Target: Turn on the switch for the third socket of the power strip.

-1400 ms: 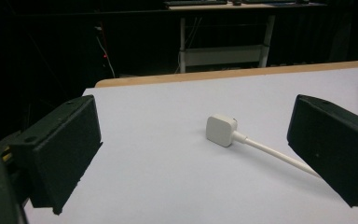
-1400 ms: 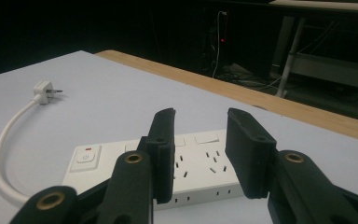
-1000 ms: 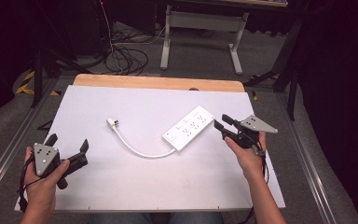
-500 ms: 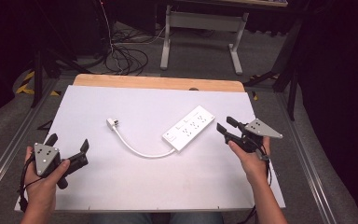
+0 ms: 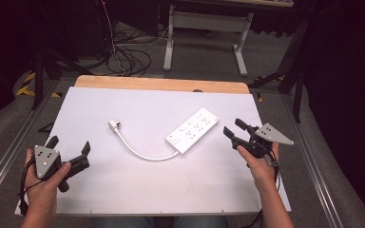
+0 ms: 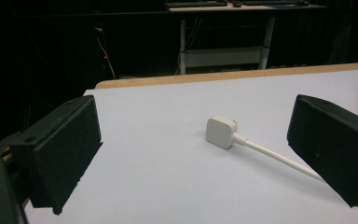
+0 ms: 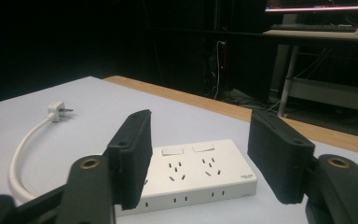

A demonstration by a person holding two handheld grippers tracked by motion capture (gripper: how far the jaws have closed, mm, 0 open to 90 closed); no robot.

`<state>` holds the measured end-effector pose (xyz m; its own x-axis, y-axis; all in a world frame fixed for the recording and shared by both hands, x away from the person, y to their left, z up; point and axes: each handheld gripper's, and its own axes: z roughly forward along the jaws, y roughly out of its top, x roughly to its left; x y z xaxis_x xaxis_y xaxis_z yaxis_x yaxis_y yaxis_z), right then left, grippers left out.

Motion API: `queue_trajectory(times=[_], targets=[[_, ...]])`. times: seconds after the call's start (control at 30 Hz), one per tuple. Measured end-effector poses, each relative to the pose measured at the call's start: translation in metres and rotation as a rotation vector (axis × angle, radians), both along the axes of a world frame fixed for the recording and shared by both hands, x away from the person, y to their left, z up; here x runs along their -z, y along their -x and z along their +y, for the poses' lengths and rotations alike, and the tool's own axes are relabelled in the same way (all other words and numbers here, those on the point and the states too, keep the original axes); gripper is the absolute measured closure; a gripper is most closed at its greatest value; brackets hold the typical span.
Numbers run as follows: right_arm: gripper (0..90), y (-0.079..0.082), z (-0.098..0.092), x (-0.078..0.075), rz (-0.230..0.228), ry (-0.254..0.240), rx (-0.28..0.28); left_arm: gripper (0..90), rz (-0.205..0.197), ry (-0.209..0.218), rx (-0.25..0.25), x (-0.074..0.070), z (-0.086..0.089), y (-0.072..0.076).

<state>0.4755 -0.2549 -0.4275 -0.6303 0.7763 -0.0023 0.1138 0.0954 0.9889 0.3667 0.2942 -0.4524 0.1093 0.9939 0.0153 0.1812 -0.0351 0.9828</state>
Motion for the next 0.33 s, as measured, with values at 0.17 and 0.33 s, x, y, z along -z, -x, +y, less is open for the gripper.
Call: queue_trajectory(times=[0.17, 0.33], targets=[[22.5, 0.000, -0.005, 0.005, 0.010, -0.031, 0.011, 3.4, 0.000, 0.000, 0.001, 0.000, 0.000, 0.000], [4.0, -0.001, -0.005, 0.012, 0.033, -0.021, -0.007, 3.4, 0.002, -0.001, -0.004, 0.000, 0.001, 0.000]])
